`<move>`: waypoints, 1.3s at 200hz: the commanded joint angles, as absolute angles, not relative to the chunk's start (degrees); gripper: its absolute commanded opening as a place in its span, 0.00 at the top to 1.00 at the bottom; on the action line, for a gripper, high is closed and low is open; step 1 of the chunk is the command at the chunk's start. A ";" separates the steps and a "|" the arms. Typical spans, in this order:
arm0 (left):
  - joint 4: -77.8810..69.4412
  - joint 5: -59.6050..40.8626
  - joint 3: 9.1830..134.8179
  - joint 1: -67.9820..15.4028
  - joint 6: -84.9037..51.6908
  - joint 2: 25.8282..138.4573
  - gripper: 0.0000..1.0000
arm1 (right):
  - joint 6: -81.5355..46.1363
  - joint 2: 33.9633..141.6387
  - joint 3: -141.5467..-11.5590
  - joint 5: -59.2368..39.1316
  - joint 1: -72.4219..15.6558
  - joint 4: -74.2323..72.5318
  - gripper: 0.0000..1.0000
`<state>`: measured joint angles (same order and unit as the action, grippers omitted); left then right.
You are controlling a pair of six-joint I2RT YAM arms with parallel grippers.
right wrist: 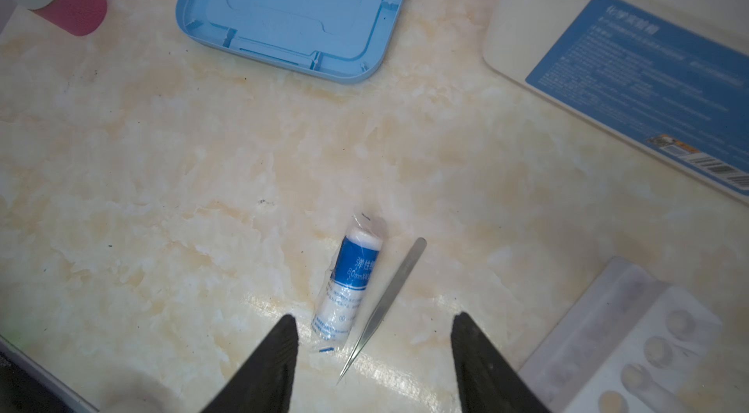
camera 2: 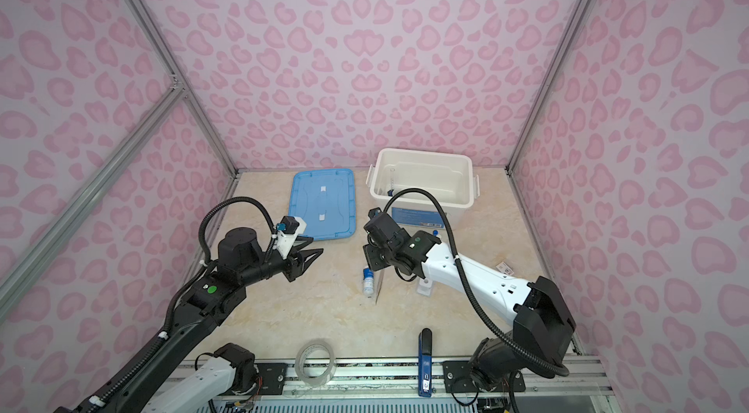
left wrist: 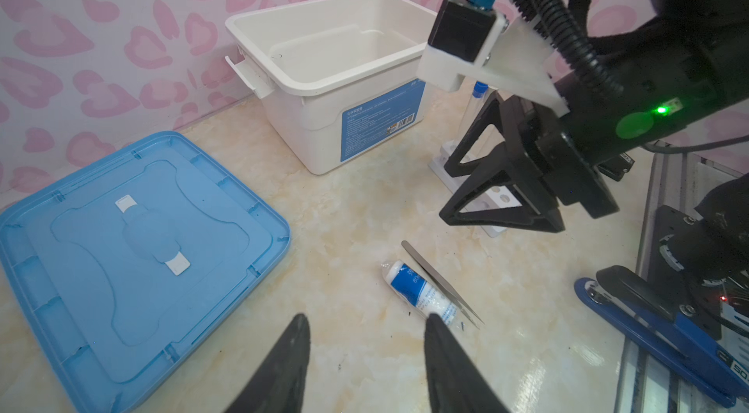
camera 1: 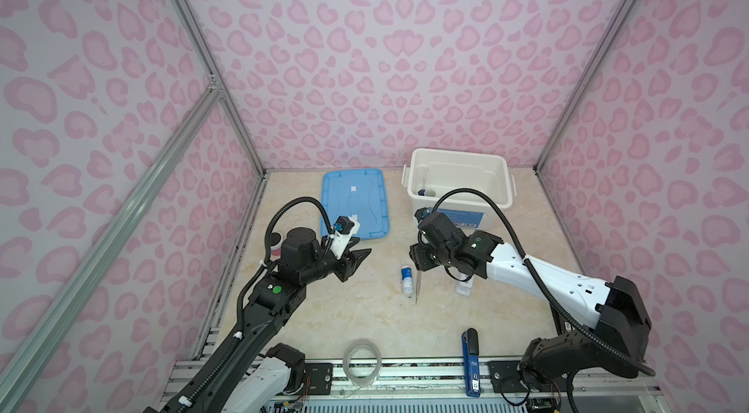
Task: Organize the chemistry lab equipment
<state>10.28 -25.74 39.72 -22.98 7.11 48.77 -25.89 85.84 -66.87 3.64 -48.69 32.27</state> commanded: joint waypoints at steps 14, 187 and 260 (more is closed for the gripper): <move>8.23 -26.72 39.46 -22.98 7.01 49.07 0.52 | -31.43 90.44 -66.75 5.32 -52.02 30.80 0.35; 8.02 -25.94 38.57 -22.94 6.94 48.77 0.52 | -39.33 106.17 -71.82 5.54 -53.55 35.39 0.32; 8.10 -25.60 38.57 -23.02 7.03 49.25 0.52 | -38.10 109.27 -72.44 2.71 -52.86 33.67 0.42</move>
